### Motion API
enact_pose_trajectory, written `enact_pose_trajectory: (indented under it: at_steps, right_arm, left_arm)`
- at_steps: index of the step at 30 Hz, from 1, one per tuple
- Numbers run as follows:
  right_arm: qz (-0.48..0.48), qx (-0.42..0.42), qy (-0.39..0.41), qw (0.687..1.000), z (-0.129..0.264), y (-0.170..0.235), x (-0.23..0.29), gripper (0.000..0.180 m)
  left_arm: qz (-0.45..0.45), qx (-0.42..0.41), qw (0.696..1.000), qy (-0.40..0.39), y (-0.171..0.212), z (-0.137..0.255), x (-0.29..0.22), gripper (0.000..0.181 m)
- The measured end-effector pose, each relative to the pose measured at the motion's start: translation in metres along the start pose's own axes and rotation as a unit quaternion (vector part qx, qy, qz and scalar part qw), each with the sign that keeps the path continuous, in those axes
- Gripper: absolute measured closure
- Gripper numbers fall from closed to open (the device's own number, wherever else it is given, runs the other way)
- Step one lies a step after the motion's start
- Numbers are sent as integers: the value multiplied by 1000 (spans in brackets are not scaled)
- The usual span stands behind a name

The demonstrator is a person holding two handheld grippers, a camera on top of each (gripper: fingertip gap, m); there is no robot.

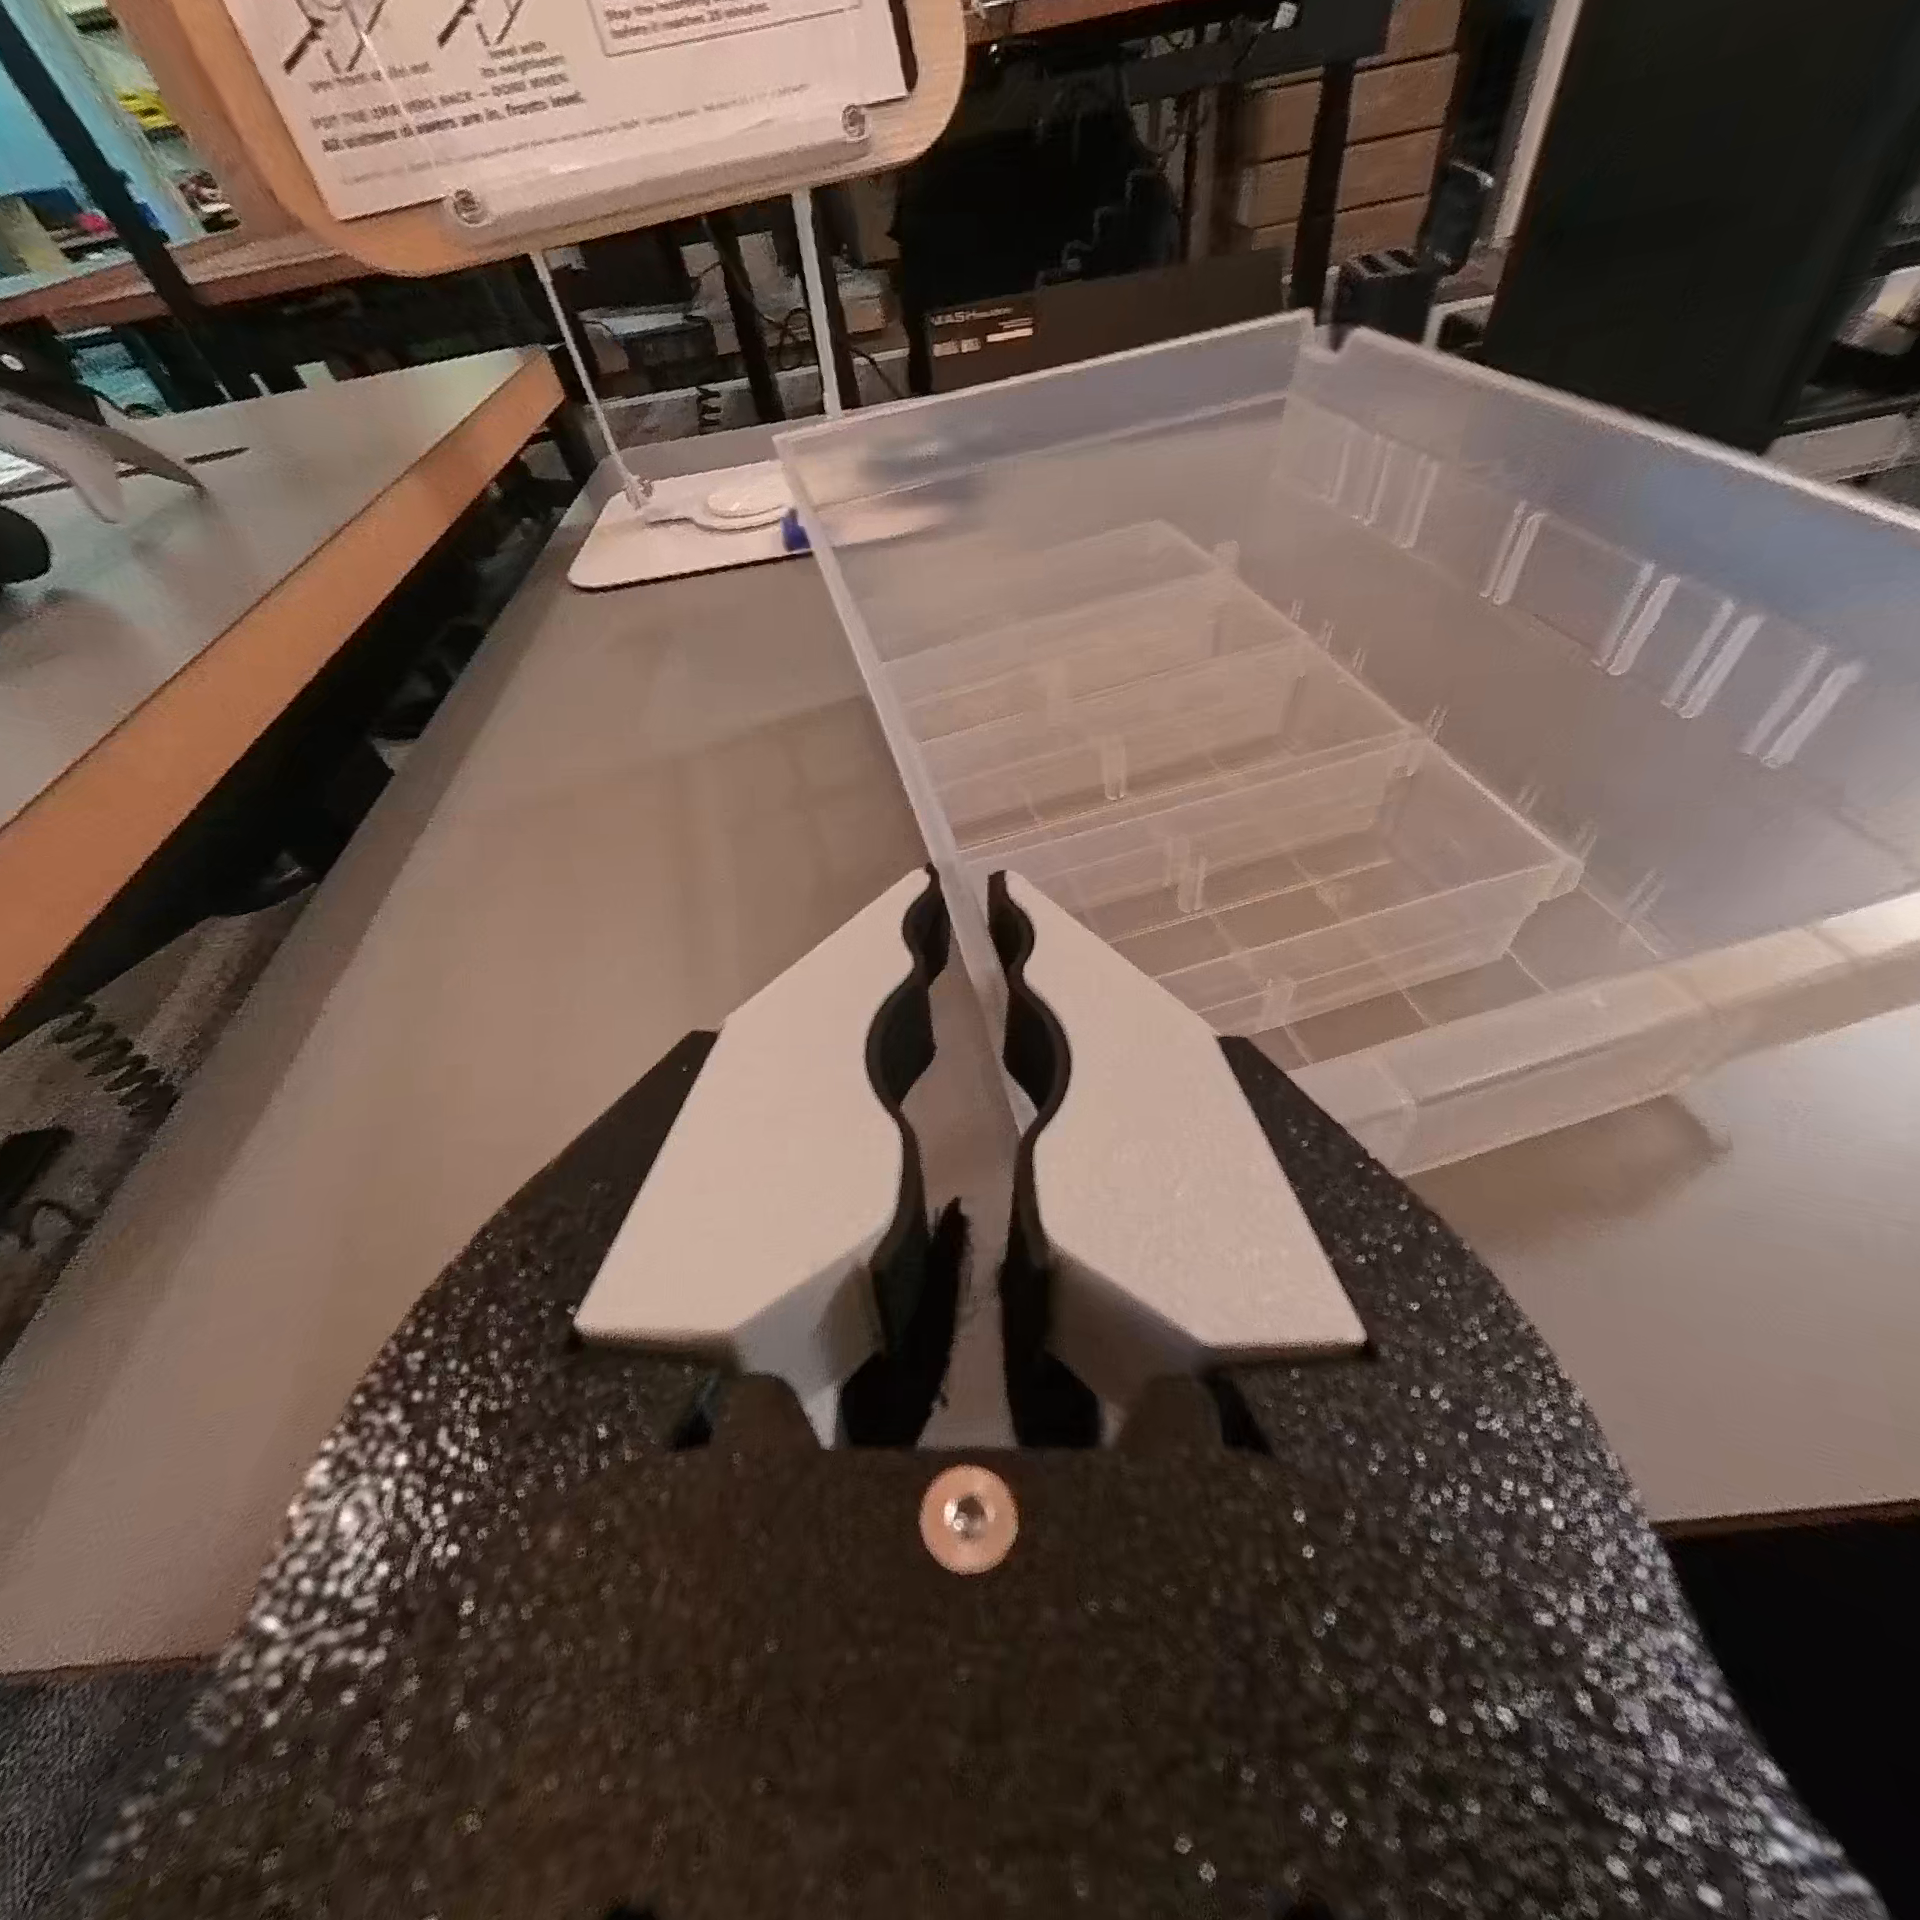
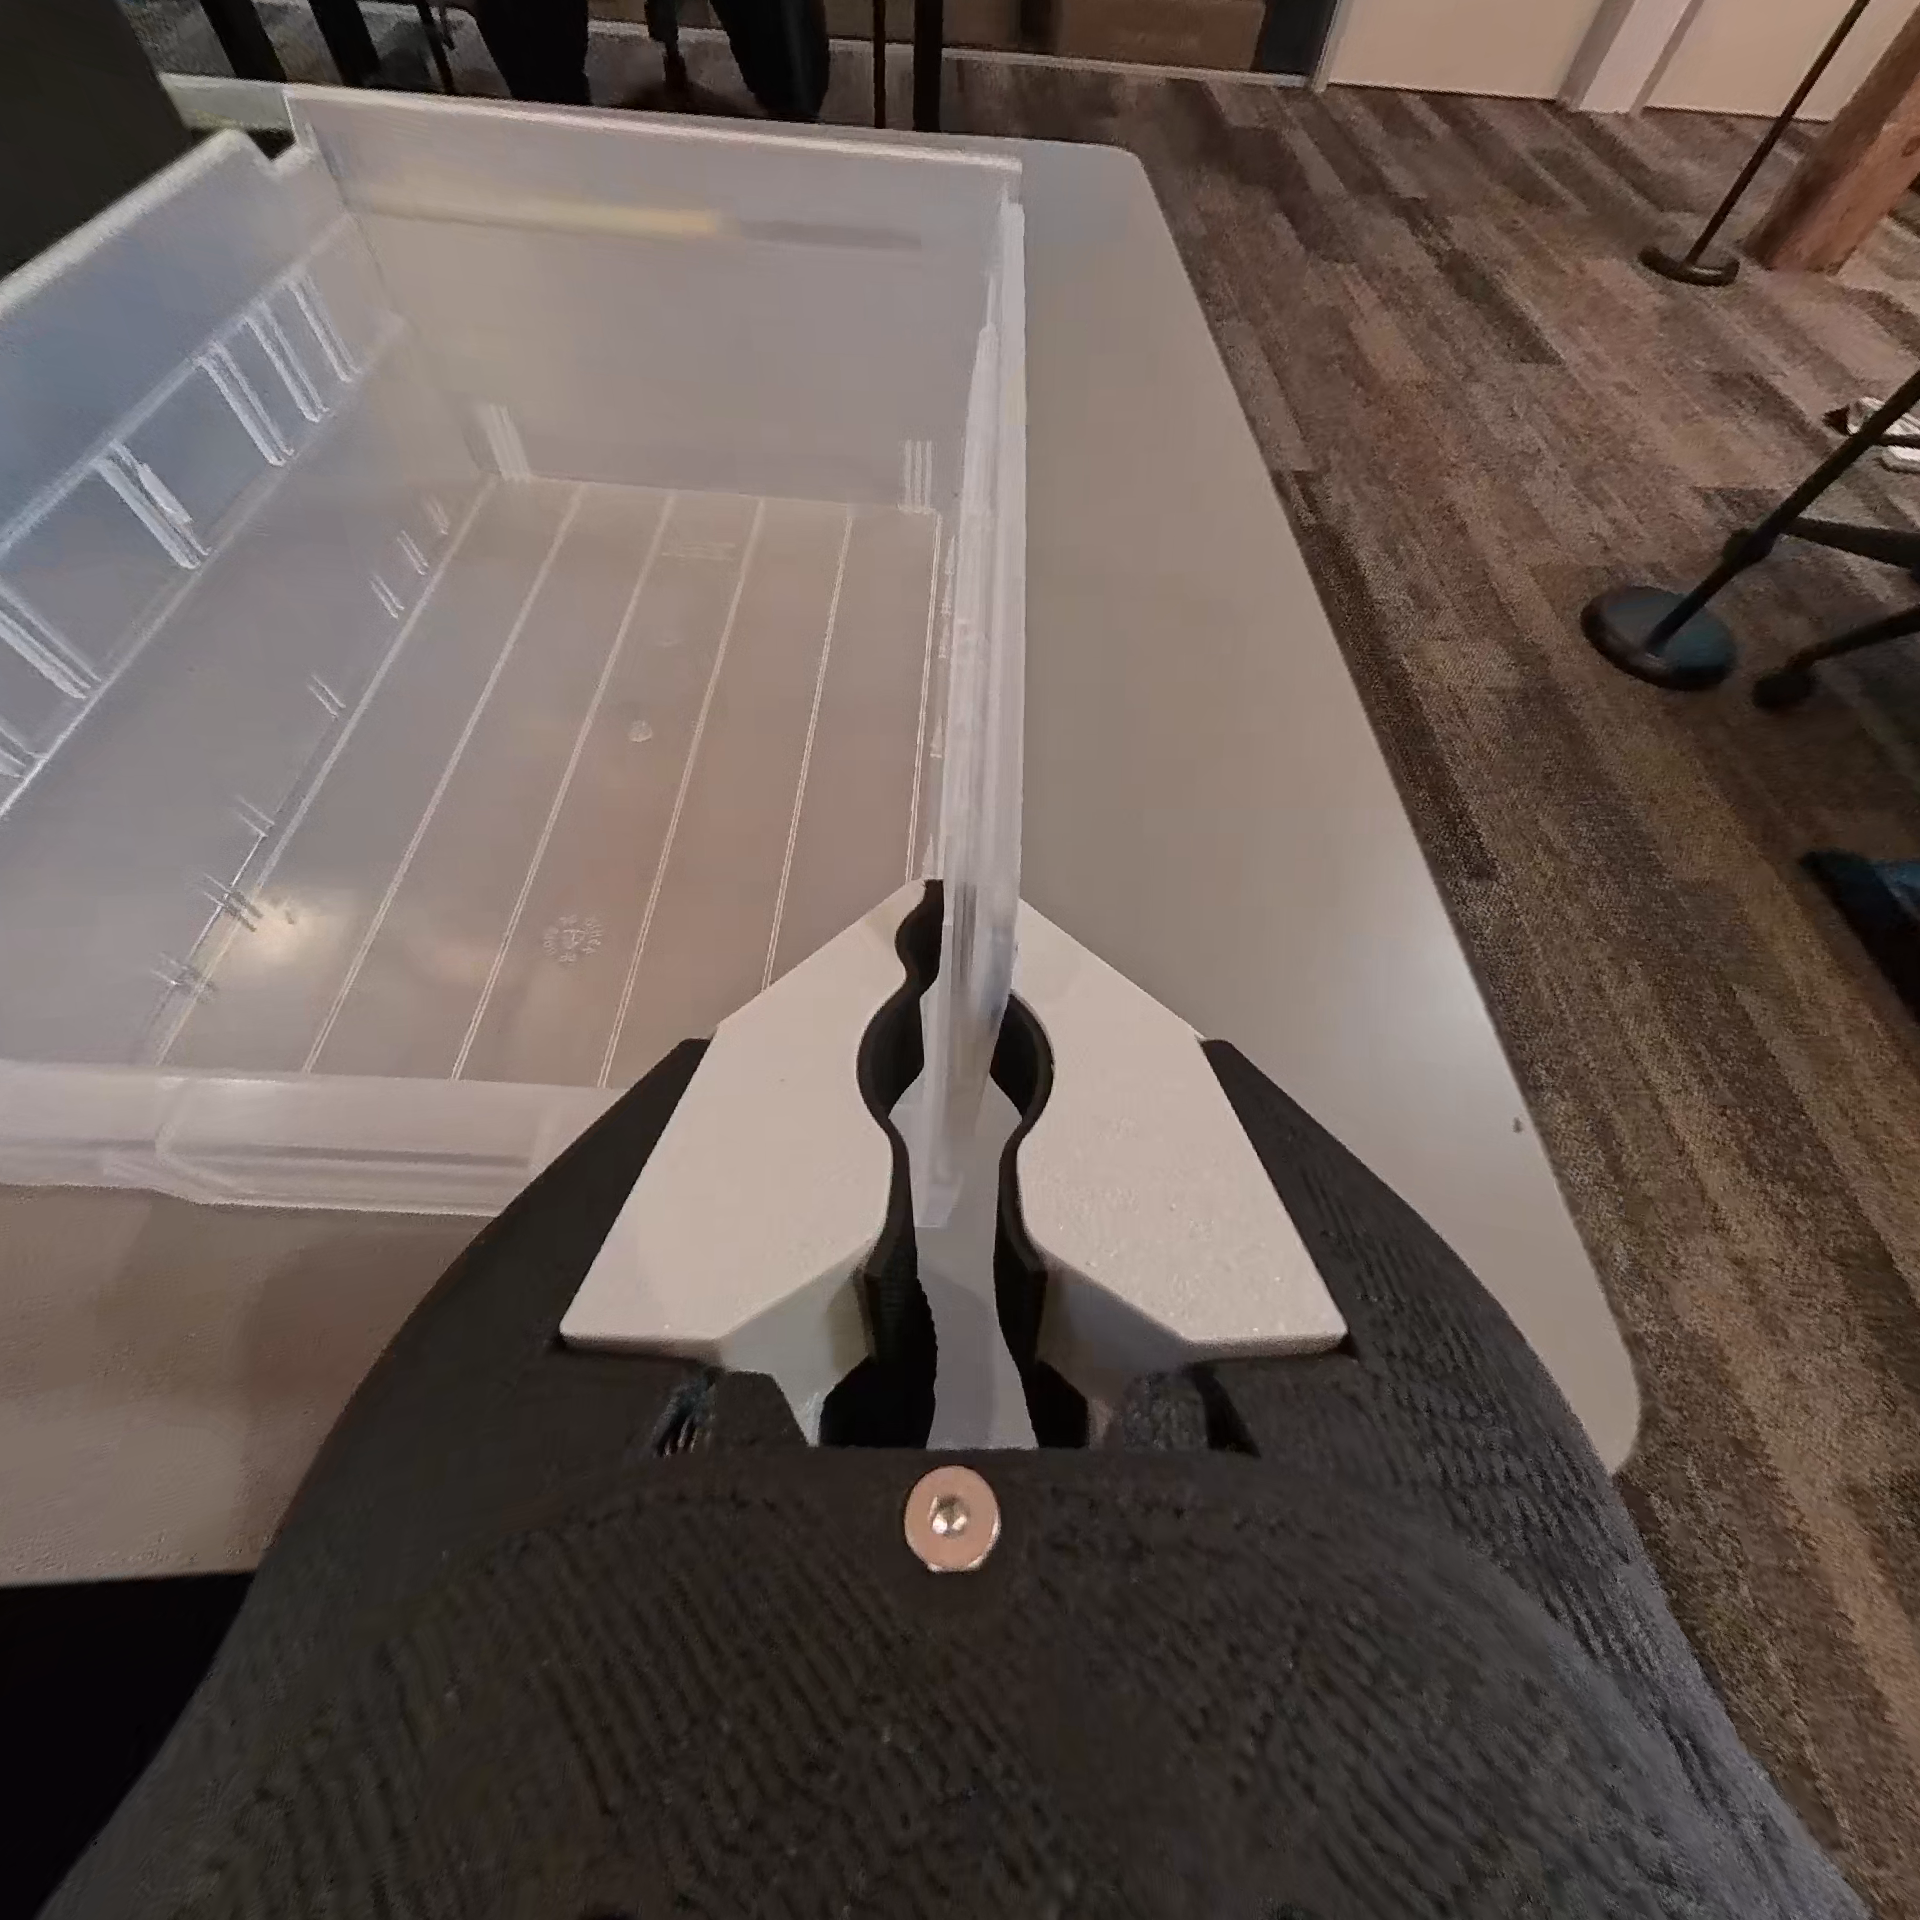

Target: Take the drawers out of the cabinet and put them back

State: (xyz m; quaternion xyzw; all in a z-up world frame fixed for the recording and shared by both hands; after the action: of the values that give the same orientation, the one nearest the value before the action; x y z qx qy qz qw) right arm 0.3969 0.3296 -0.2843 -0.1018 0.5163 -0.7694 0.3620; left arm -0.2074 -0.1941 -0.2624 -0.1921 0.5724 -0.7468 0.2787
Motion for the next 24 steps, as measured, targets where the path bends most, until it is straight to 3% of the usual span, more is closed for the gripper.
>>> enact_pose_trajectory:
  at_steps: [6, 10, 11, 13, 15, 19, 24]
  right_arm:
    - [13, 2, 18, 1000, -5, 1, -15, 173]
    - [77, -44, 119, 989, 20, -25, -27, 132]
    - [95, -71, 148, 982, 34, -40, -27, 130]
    - [133, -152, 190, 961, 63, -78, -12, 130]
    - [170, -235, 192, 937, 82, -115, 24, 130]
    - [244, -343, 86, 903, 68, -168, 140, 130]
    - [300, -354, -136, 875, 24, -189, 302, 132]
  left_arm:
    - [13, -2, 1000, 26, 0, -6, -13, 177]
    - [7, -3, 1000, 18, -2, -6, -16, 175]
    - [-7, -15, 1000, 3, -6, -3, -14, 165]
    - [-22, -37, 999, -9, -17, 2, -13, 121]
    - [-14, -84, 996, -3, -40, 9, -19, 109]
    - [-9, -165, 985, 51, -92, 14, -55, 110]
    - [-47, -164, 984, 54, -126, -7, -67, 114]
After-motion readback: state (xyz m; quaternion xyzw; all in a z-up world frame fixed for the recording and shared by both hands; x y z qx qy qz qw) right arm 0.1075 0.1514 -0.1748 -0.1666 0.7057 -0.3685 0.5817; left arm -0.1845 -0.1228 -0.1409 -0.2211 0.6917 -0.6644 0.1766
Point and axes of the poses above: each gripper's, where its closed fingertips meet, z back along the fingers, y out of its underside, x = y × z across the jaws, the point moved 1 cm from there along z, back along the fingers, and after that the axes turned 10 degrees about z, right-handed, at the moved point
